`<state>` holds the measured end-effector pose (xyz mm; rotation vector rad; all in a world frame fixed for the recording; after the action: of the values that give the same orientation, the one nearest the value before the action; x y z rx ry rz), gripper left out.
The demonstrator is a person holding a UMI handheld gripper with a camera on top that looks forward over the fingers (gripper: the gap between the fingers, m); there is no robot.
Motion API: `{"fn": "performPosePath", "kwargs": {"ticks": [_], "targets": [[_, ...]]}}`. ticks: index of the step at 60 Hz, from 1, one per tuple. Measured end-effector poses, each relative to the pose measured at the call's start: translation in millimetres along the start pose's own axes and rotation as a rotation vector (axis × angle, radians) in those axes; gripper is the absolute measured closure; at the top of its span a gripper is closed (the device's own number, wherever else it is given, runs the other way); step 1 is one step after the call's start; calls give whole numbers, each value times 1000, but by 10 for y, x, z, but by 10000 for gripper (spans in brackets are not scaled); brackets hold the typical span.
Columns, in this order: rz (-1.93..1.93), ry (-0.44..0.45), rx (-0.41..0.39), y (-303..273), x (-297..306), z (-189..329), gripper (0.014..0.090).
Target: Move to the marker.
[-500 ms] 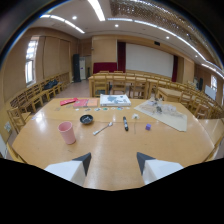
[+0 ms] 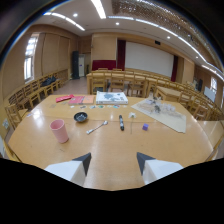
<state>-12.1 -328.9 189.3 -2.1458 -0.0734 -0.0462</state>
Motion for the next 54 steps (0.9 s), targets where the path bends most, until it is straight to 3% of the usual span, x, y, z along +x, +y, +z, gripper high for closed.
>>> {"fn": "performPosePath", "kwargs": {"ticks": [17, 36, 53, 54], "targets": [[-11, -8, -28, -233, 197, 1144, 187], [-16, -22, -152, -320, 414, 2655, 184], [-3, -29, -223, -241, 518, 3305, 183], [-3, -29, -225, -236, 521, 3323, 223]]}}
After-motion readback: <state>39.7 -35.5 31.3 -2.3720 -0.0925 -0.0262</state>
